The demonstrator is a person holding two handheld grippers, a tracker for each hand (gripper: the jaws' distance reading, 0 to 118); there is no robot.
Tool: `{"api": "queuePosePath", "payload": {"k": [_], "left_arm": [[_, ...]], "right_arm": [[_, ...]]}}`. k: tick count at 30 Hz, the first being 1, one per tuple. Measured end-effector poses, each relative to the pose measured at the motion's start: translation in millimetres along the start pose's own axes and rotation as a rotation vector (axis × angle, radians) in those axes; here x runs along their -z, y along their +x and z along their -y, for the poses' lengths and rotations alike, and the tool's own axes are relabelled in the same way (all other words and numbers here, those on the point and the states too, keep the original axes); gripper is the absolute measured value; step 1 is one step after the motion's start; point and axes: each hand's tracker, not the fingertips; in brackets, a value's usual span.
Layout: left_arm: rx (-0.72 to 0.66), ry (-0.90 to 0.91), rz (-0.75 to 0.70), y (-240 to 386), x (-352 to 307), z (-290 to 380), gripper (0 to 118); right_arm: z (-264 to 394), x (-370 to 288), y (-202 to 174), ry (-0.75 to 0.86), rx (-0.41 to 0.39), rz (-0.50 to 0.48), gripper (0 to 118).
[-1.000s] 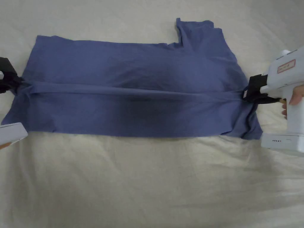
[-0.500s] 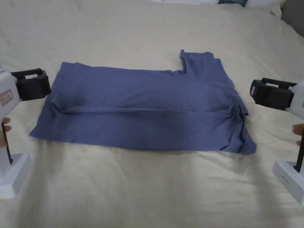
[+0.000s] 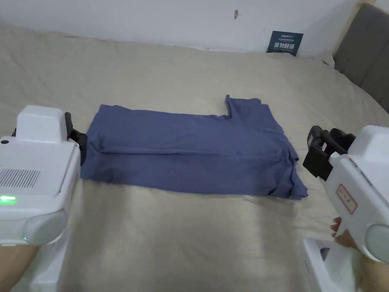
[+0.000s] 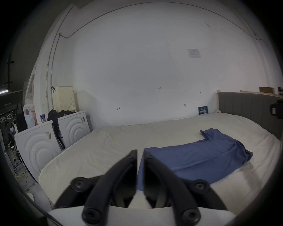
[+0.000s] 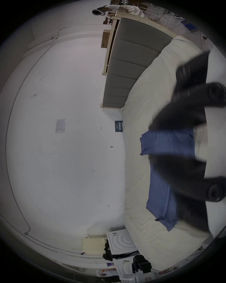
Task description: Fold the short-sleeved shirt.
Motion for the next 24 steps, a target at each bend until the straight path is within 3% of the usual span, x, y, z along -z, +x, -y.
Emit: {"api": "queuePosePath", "payload": {"k": [2, 9, 14, 15, 16, 17, 18, 19, 24], "left_arm": [[-0.012, -0.018, 0.001, -0.2, 0.2, -1.2, 0], [-0.025, -0.108, 0.046, -1.3, 10.8, -7.9, 0], [-0.171, -0.296, 0.100, -21.1, 61.9, -19.6, 1], [-0.168, -0.328, 0.095, -24.5, 73.6, -20.9, 12], [-0.163, -0.369, 0.114, -28.8, 88.5, -21.7, 30], [-0.161, -0.418, 0.126, -30.4, 100.6, -20.6, 60], [-0.155, -0.473, 0.126, -32.8, 115.8, -19.0, 99], [-0.166, -0.521, 0.129, -35.6, 132.1, -15.6, 118], [-0.116, -0.722, 0.130, -35.9, 195.4, 3.5, 118]], "right_arm": [[-0.5, -2.5, 1.6, -0.001, 0.020, -0.010, 2], [-8.4, -4.7, 3.2, -0.002, -0.014, -0.037, 1], [-13.6, -1.6, 3.1, -0.007, -0.022, -0.041, 1], [-13.9, 0.2, 3.8, -0.008, -0.026, -0.041, 1], [-14.3, 1.4, 2.3, -0.011, -0.029, -0.044, 1], [-14.6, 3.9, 3.1, -0.016, -0.033, -0.049, 1], [-14.4, 6.9, 3.5, -0.020, -0.035, -0.047, 1], [-14.1, 10.6, 4.3, -0.024, -0.042, -0.051, 1], [-9.6, 30.0, 3.2, -0.067, -0.039, -0.050, 1]]}}
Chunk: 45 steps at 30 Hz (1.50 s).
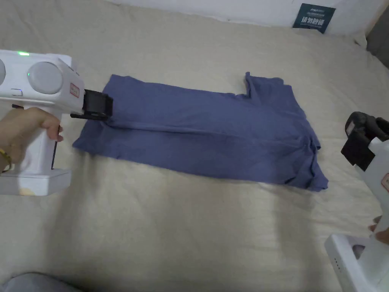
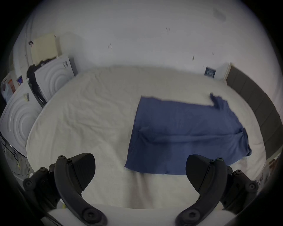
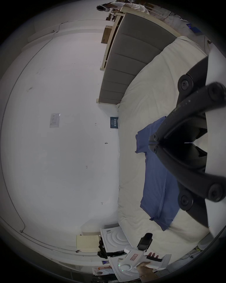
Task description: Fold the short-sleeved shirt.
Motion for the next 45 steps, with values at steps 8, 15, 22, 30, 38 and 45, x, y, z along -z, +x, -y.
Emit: {"api": "queuePosePath", "payload": {"k": [8, 15, 22, 30, 38, 45], "left_arm": [[-0.028, -0.233, -0.118, -7.0, 98.0, 3.1, 100], [0.010, -0.232, -0.054, -1.1, 116.6, 23.4, 2], [-0.010, -0.209, -0.032, -4.0, 93.1, 11.4, 2], [-0.093, -0.080, 0.045, -10.5, 44.1, -6.9, 2], [-0.087, -0.111, 0.038, -10.4, 48.6, -6.3, 2], [-0.060, -0.155, 0.012, -8.9, 54.8, 3.7, 2]], "right_arm": [[15.8, 45.3, 3.0, -0.106, -0.005, 0.019, 1], [25.7, 82.8, 8.0, -0.196, 0.008, 0.001, 1], [11.3, 123.4, 26.0, -0.316, 0.007, 0.001, 2], [9.7, 199.2, 63.2, -0.654, 0.076, -0.003, 118], [87.8, 243.5, 69.5, -0.936, -0.011, 0.149, 116], [101.4, 240.5, 76.6, -0.939, 0.158, 0.134, 11]]}}
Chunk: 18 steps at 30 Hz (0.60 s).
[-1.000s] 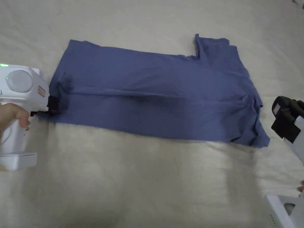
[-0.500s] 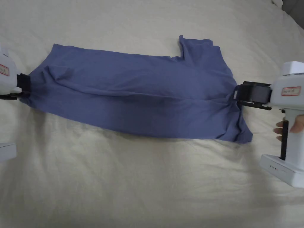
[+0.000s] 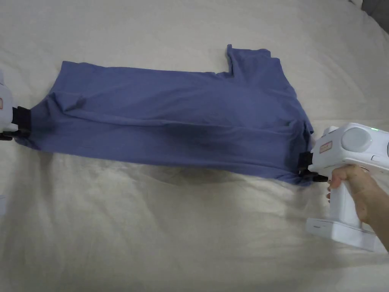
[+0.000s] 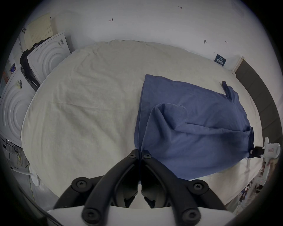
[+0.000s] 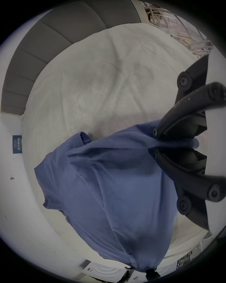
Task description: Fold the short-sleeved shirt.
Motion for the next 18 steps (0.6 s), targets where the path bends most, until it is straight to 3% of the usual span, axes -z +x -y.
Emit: {"api": "queuePosePath", "payload": {"k": [3, 7, 11, 15, 18], "left_arm": [[-0.031, -0.016, 0.016, -8.1, -7.0, -0.7, 2], [-0.087, 0.018, 0.064, -24.3, -37.5, 0.6, 2], [-0.115, 0.056, 0.074, -44.0, -75.5, 28.5, 2], [-0.201, 0.024, 0.113, -70.5, -81.1, 80.0, 2], [-0.168, -0.030, 0.066, -75.7, -65.2, 125.2, 2]], "right_arm": [[-5.1, -25.1, 0.3, 0.008, -0.122, -0.016, 11], [-6.3, -84.1, 20.8, 0.052, -0.080, -0.124, 11], [22.3, -129.6, 42.5, 0.071, -0.106, -0.175, 11], [75.6, -137.7, 56.4, 0.095, -0.073, -0.217, 11], [115.4, -118.3, 55.3, 0.068, -0.075, -0.209, 11]]}}
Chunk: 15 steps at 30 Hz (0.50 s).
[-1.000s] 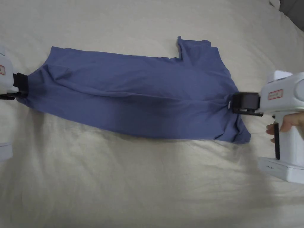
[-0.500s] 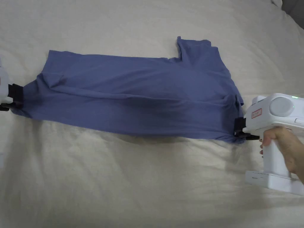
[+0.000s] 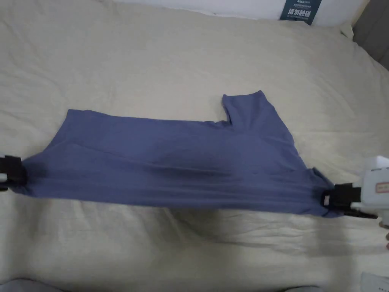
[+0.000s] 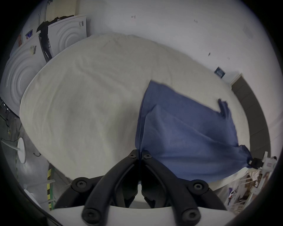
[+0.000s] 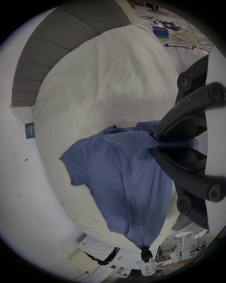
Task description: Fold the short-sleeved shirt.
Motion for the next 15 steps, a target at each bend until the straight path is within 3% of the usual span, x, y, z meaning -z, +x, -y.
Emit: {"api": "queuePosePath", "payload": {"k": [2, 3, 4, 5, 6, 7, 8, 9, 12, 15], "left_arm": [[-0.009, -0.053, -0.037, -4.2, 11.1, 25.4, 3], [-0.026, -0.069, -0.031, -7.0, 15.6, 35.7, 11], [-0.050, -0.069, -0.034, -10.1, 18.2, 41.9, 24], [-0.059, -0.063, -0.060, -11.5, 18.8, 45.6, 46], [-0.048, -0.052, -0.084, -10.3, 15.0, 48.9, 81], [-0.040, -0.040, -0.087, -10.7, 12.2, 48.6, 101], [-0.037, -0.014, -0.085, -10.9, 6.4, 46.3, 112], [-0.045, 0.035, -0.065, -9.8, -2.8, 41.8, 118], [-0.022, 0.232, -0.004, 6.3, -38.2, 25.8, 118], [0.052, 0.490, -0.052, 35.6, -72.2, 19.0, 118]], "right_arm": [[21.9, 11.3, -9.1, -0.042, -0.017, 0.007, 11], [30.8, 16.3, -11.5, -0.049, -0.018, 0.011, 20], [35.7, 18.4, -13.7, -0.050, -0.016, 0.017, 37], [35.7, 20.3, -12.2, -0.052, -0.025, 0.036, 61], [36.5, 19.2, -12.6, -0.046, -0.046, 0.070, 87], [35.3, 15.6, -13.1, -0.037, -0.051, 0.082, 97], [33.0, 9.0, -14.6, -0.015, -0.052, 0.101, 100], [27.4, -1.2, -14.6, 0.041, -0.050, 0.119, 100], [14.3, -38.2, -32.0, 0.236, -0.080, 0.116, 106], [10.2, -77.1, -55.7, 0.483, -0.144, 0.107, 110]]}}
